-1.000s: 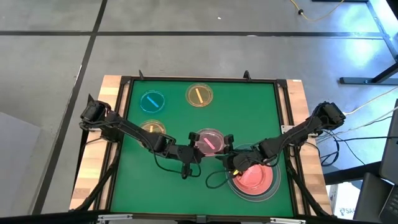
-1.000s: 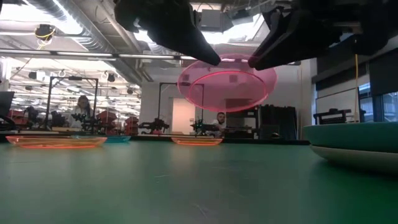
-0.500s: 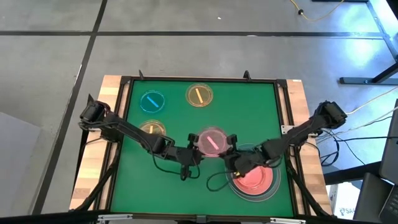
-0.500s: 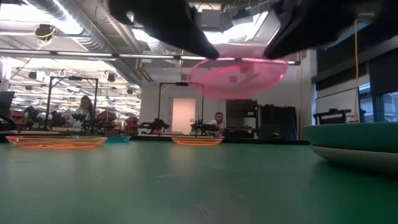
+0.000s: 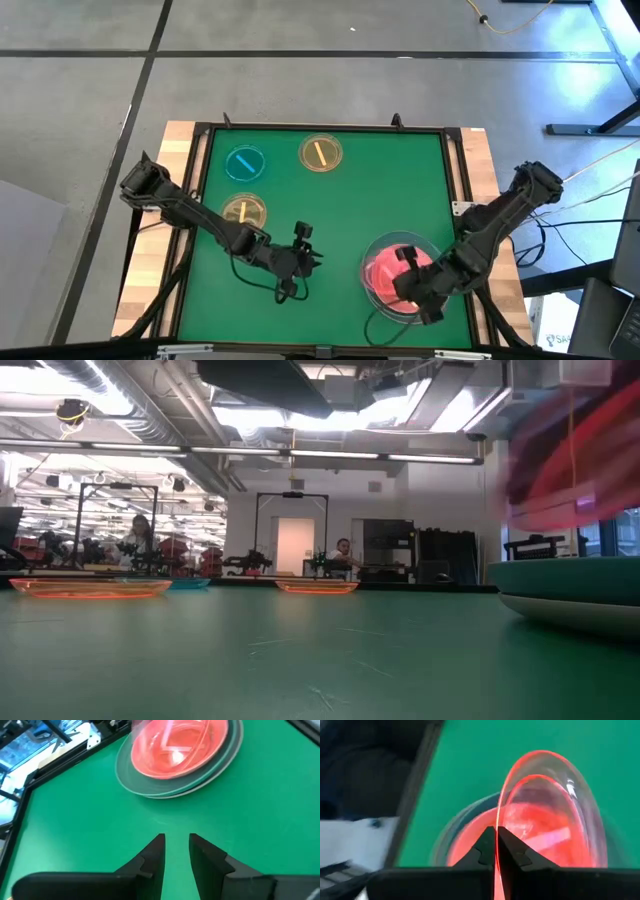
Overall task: Stack plastic plates
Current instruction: Stack the pink plate on top of the pink plate, then stack the bottom yellow plate on top of the pink plate
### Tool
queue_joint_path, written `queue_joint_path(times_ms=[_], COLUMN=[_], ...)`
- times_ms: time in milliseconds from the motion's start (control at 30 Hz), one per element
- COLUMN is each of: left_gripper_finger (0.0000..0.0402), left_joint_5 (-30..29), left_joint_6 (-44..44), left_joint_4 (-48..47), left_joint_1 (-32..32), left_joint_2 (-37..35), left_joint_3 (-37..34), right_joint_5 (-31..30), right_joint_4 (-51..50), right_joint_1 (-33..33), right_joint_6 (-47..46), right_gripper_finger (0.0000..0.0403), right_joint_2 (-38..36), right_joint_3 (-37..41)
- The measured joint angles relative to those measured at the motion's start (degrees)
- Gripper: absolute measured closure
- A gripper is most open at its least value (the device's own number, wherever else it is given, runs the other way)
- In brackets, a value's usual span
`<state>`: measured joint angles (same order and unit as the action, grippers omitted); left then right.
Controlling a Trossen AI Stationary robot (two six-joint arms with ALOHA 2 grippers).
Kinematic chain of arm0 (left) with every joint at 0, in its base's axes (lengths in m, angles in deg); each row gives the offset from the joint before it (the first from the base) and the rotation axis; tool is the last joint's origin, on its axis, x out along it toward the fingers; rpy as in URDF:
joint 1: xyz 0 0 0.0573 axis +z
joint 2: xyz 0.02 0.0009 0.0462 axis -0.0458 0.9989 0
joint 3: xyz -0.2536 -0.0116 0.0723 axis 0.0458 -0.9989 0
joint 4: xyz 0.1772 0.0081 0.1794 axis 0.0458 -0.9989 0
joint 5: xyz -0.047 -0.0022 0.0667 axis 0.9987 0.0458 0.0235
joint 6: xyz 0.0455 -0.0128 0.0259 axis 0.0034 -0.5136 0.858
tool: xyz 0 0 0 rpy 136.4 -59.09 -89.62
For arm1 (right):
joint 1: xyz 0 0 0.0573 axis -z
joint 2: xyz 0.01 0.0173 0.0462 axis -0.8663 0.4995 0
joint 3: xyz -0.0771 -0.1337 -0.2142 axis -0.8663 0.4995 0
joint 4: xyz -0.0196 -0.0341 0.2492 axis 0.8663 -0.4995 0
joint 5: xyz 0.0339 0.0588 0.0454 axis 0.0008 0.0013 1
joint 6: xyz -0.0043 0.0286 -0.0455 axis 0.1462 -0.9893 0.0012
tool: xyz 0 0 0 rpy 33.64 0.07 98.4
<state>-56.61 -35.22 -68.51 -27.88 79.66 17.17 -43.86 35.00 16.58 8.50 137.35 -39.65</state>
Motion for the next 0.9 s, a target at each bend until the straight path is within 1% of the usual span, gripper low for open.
queue_joint_path(times_ms=[100,200,267,400,500,600,800,900], left_gripper_finger=[0.0320,0.0320,0.0320,0.0320,0.0320,0.0320,0.0320,0.0320], left_joint_5=[-0.45,-0.38,-0.34,-0.62,-0.60,-0.65,-0.62,-0.67], left_joint_6=[0.02,-0.28,-0.31,-0.34,-0.59,-0.61,-0.65,-1.66], left_joint_4=[-0.04,-0.47,-0.69,-0.82,-0.79,-0.79,-0.93,-2.00], left_joint_1=[0.18,0.16,0.17,0.44,0.83,1.03,1.03,1.21], left_joint_2=[0.00,0.00,0.00,0.00,0.00,0.00,0.00,0.00], left_joint_3=[0.00,0.00,0.00,0.00,0.00,0.00,0.00,0.00], right_joint_5=[3.12,3.61,3.78,5.07,5.09,5.03,5.14,6.41], right_joint_4=[-0.25,1.03,3.72,10.01,13.44,13.71,13.40,12.17], right_joint_1=[-1.06,-1.75,-2.04,-1.90,-1.89,-1.89,-1.52,-0.53], right_joint_6=[-4.95,-9.88,-12.39,-13.80,-13.43,-13.35,-12.10,-10.13], right_gripper_finger=[0.0398,0.0398,0.0398,0.0397,0.0392,0.0366,0.0280,0.0251], right_joint_2=[0.22,0.33,0.33,0.37,0.39,0.39,0.39,0.38], right_joint_3=[2.28,6.46,9.43,14.58,16.11,16.12,15.91,13.94])
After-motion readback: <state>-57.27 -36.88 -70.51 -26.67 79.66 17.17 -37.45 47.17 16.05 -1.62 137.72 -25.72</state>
